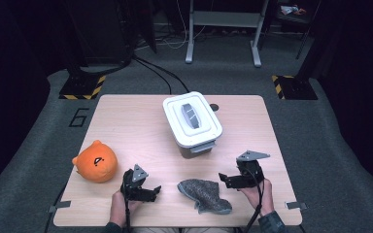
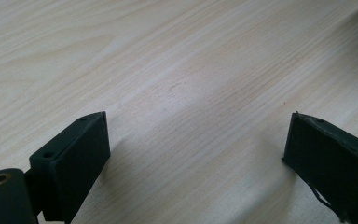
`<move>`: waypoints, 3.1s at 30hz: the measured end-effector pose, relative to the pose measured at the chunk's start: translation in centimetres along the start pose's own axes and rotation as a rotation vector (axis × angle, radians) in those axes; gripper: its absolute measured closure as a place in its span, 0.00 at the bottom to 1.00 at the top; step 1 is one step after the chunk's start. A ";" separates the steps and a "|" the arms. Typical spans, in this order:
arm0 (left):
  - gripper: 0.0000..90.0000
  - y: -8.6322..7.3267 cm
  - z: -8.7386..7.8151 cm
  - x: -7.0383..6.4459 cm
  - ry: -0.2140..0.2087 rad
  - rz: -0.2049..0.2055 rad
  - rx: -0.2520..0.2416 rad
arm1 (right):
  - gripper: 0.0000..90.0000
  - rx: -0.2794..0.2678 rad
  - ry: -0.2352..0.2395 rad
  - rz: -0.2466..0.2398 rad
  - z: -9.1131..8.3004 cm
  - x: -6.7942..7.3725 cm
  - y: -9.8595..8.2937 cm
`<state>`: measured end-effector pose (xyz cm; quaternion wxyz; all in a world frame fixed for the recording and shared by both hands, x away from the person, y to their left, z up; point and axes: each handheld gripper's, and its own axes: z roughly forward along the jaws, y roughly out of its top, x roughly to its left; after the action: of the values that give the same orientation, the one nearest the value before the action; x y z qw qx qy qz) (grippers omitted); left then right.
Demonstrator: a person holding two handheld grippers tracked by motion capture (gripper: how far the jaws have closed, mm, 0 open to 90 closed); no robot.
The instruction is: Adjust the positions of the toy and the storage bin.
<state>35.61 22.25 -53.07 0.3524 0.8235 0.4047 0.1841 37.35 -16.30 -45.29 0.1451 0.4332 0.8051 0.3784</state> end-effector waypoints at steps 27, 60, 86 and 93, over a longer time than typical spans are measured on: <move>0.07 0.0 0.0 0.0 0.000 0.000 0.000 | 0.32 -0.096 -0.030 0.014 1.7 -3.9 9.1; 0.07 0.0 0.0 0.0 -0.001 0.000 -0.002 | 0.75 -0.002 -0.138 0.014 4.9 -4.0 13.2; 0.07 0.0 0.0 0.0 -0.001 0.000 -0.002 | 0.54 0.005 -0.171 -0.017 4.7 -4.5 14.0; 0.07 0.0 0.0 0.0 -0.001 0.000 -0.002 | 0.50 -0.030 -0.100 -0.055 4.8 -2.4 14.9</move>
<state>35.60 22.25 -53.08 0.3531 0.8234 0.4043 0.1842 50.16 -10.87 -37.78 0.2020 0.4271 0.8026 0.3642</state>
